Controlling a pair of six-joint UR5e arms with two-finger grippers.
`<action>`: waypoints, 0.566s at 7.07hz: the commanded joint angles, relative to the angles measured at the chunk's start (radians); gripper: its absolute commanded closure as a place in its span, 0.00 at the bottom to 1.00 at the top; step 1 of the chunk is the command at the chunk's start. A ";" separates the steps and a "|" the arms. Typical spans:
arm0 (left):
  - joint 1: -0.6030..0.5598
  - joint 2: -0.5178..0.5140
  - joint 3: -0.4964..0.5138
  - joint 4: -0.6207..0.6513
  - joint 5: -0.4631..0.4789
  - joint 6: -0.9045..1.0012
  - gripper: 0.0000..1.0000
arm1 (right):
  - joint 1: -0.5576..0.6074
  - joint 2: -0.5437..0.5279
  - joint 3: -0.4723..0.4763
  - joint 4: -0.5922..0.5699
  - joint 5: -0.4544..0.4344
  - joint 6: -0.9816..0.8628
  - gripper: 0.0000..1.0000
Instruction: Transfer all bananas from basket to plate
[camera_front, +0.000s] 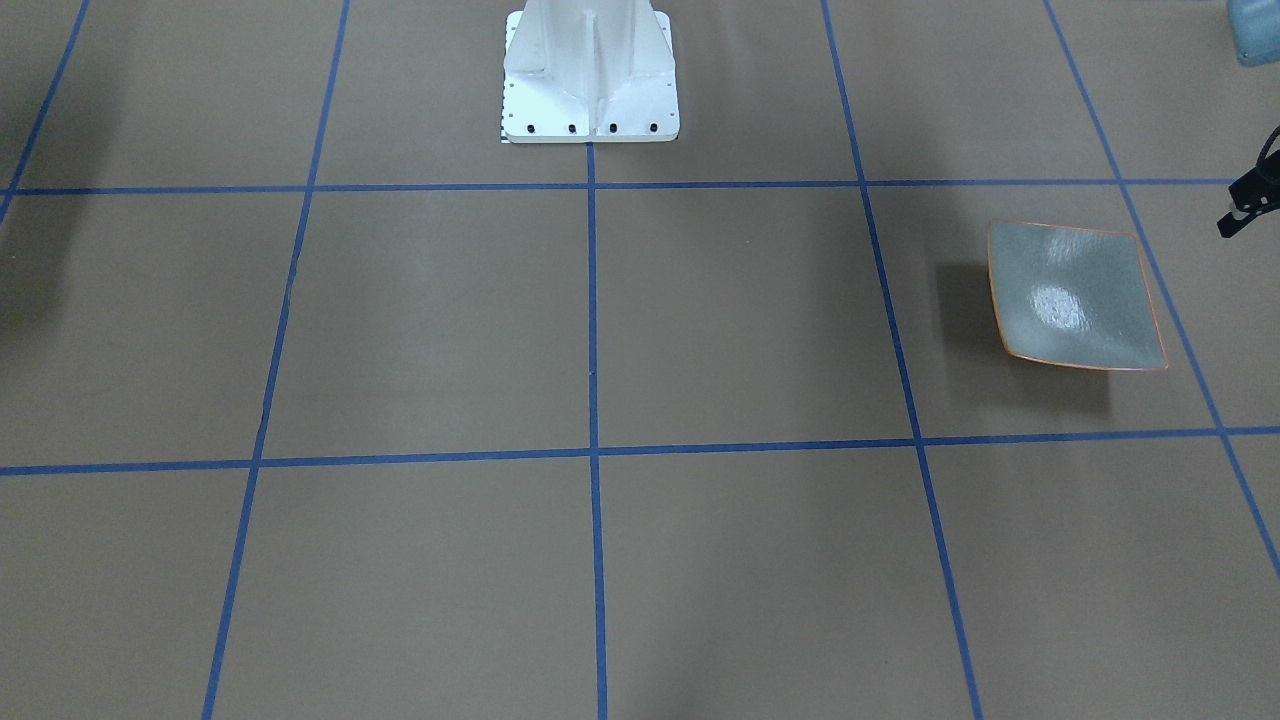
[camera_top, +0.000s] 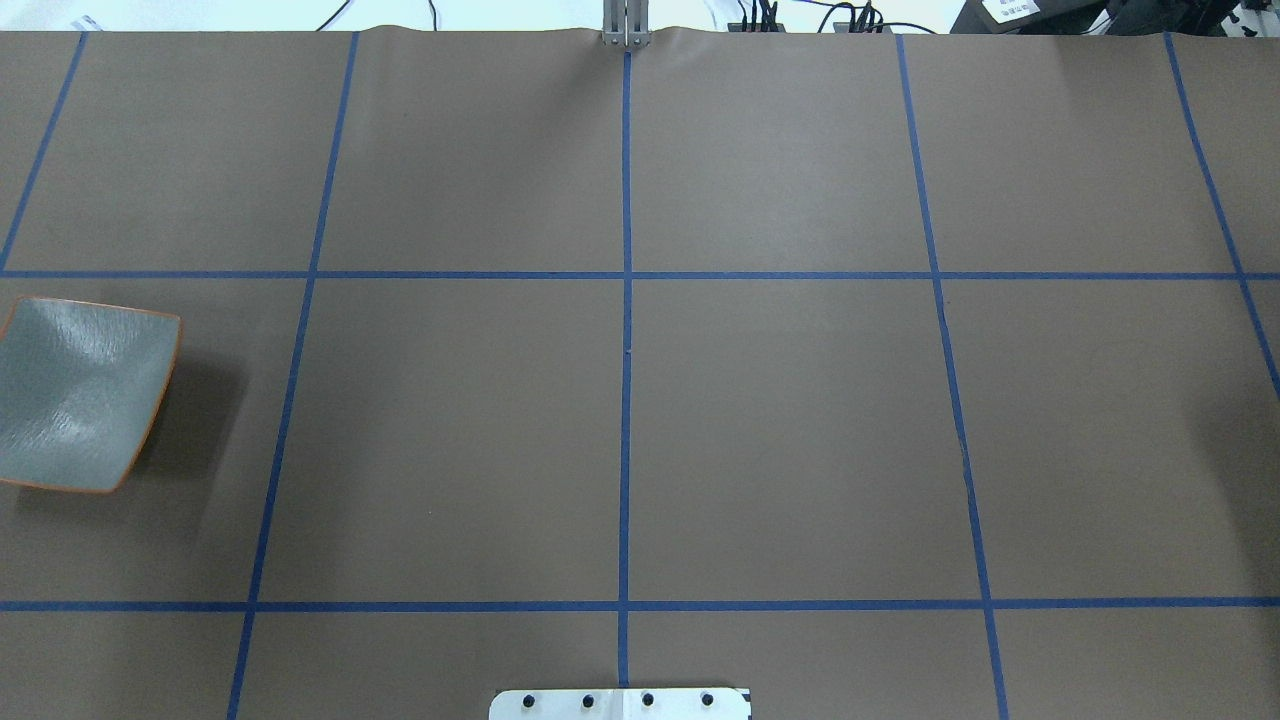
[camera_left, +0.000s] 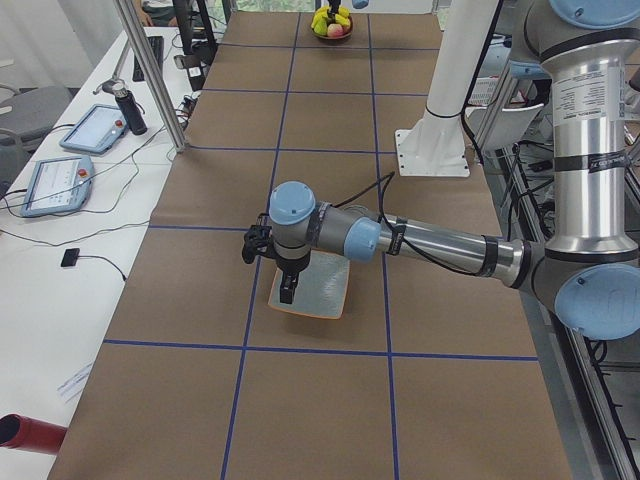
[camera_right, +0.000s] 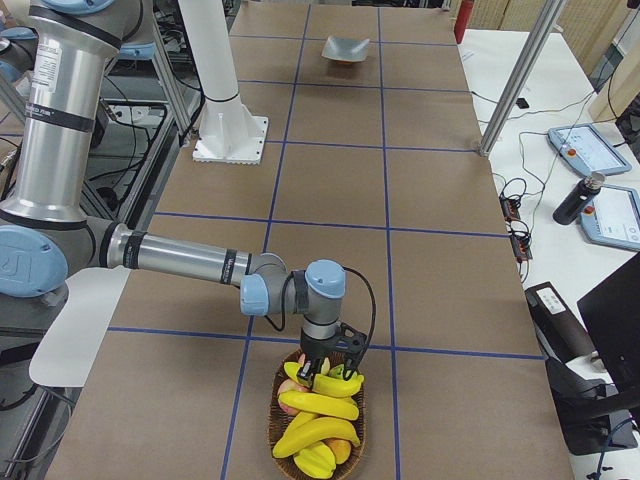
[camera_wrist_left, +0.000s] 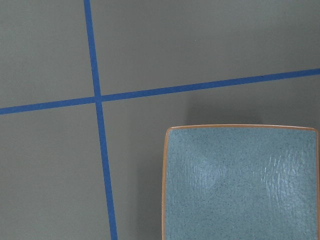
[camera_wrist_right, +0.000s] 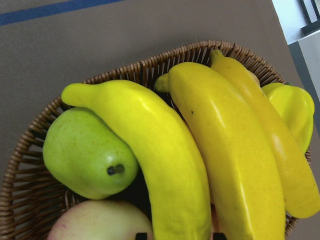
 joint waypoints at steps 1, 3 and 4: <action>0.000 0.000 -0.004 0.001 -0.002 -0.001 0.00 | 0.001 -0.002 0.034 0.016 -0.002 -0.014 1.00; 0.000 -0.006 -0.001 0.002 -0.037 -0.001 0.00 | 0.018 -0.029 0.097 0.007 -0.004 -0.065 1.00; 0.000 -0.011 0.000 0.002 -0.037 -0.003 0.00 | 0.047 -0.033 0.118 0.005 -0.005 -0.096 1.00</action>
